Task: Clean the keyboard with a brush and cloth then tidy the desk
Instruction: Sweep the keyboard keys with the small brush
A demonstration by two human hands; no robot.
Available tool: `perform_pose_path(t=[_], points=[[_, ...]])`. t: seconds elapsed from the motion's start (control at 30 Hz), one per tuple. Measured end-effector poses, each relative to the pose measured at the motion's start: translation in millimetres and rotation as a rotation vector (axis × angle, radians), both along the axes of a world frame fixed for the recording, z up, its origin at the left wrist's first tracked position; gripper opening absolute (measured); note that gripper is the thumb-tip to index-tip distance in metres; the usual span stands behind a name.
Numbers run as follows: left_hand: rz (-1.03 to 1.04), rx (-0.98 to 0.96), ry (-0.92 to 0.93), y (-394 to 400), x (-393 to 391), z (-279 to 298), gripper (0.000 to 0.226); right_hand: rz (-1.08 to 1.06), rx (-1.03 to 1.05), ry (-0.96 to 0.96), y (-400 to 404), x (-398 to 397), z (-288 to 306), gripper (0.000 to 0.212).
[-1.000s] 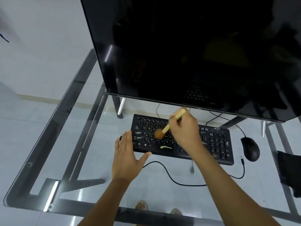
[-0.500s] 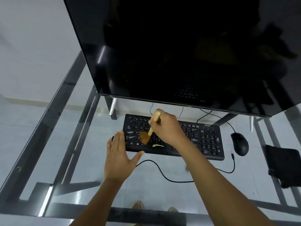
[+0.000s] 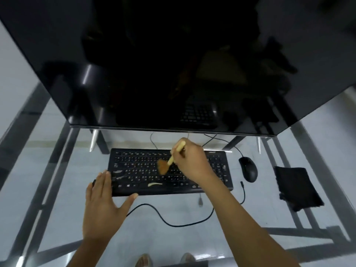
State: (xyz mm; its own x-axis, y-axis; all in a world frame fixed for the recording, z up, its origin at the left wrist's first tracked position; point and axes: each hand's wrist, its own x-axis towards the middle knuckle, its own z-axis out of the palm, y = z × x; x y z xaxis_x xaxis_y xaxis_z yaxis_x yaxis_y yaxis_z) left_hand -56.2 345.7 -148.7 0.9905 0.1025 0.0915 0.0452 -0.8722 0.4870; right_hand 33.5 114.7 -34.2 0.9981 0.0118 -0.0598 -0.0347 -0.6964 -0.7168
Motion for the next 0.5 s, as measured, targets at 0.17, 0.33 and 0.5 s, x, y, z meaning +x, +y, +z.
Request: perform_pose_path(t=[0.17, 0.33, 0.5], points=[[-0.046, 0.022, -0.036, -9, 4, 12, 0.097, -0.094, 0.146, -0.023, -26, -1, 7, 0.008], [-0.311, 0.071, -0.063, -48, 30, 34, 0.09, -0.161, 0.029, -0.164, -31, -9, 6, 0.008], [-0.464, 0.11, 0.056, -85, 47, 31, 0.099, -0.025, 0.045, 0.067, -37, -13, 2, 0.005]])
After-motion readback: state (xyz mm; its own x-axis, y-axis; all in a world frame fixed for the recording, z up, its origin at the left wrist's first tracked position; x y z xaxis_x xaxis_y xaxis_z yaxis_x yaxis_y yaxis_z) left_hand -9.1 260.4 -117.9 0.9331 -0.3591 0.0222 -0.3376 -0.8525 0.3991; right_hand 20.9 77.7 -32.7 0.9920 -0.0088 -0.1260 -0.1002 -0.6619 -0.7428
